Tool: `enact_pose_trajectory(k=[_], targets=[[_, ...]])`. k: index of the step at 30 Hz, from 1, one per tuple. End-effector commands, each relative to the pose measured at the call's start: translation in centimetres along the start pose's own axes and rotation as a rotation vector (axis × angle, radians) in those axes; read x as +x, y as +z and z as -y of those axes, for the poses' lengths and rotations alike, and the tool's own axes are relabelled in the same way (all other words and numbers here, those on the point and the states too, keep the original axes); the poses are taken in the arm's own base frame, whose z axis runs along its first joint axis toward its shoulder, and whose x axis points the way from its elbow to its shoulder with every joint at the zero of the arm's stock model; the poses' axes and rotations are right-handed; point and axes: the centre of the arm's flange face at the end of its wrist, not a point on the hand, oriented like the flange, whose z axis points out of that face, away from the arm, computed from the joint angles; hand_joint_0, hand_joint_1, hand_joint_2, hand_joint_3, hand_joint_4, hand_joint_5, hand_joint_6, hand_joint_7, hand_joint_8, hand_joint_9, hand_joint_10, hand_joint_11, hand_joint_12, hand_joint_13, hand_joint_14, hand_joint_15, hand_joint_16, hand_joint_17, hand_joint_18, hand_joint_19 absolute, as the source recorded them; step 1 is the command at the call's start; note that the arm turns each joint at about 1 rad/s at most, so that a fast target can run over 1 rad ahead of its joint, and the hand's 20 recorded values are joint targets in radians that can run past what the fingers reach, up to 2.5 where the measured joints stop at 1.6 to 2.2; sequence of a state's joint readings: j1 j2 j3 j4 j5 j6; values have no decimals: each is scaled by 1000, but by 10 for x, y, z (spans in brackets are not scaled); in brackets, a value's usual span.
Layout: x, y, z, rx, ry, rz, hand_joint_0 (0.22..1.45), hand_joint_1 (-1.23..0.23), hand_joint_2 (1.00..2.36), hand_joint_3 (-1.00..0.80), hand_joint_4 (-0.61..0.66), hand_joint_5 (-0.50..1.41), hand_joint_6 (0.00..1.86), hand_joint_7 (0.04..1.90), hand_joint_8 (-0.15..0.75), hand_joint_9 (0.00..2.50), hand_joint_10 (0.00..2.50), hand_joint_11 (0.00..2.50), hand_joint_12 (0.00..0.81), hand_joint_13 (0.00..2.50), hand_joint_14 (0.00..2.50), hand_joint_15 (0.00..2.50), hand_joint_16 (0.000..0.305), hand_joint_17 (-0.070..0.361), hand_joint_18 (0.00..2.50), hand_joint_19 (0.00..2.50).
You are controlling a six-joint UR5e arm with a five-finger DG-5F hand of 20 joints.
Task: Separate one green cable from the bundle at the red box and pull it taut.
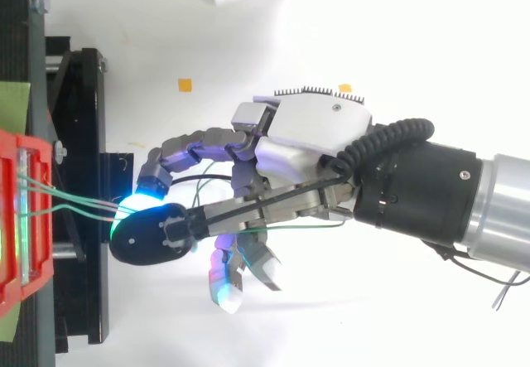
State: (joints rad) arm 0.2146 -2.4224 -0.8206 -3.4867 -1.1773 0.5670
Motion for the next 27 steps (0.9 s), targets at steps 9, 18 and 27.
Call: enact_pose_trajectory(k=[9, 18, 27], targets=[[1, -29, -18, 48, -93, 20, 742, -793, 1022, -161, 83, 137, 505, 1288, 239, 2012, 22, 579, 383, 1516, 19, 625, 55, 124, 1218, 436], [-7, -56, -26, 68, -126, 29, 741, -792, 1021, -162, 82, 137, 505, 1290, 236, 2011, 21, 588, 381, 1509, 18, 628, 54, 122, 1207, 444], [-8, -66, -34, 60, -138, 30, 739, -789, 1022, -164, 80, 137, 505, 1294, 233, 2014, 22, 591, 384, 1507, 18, 626, 54, 122, 1200, 447]])
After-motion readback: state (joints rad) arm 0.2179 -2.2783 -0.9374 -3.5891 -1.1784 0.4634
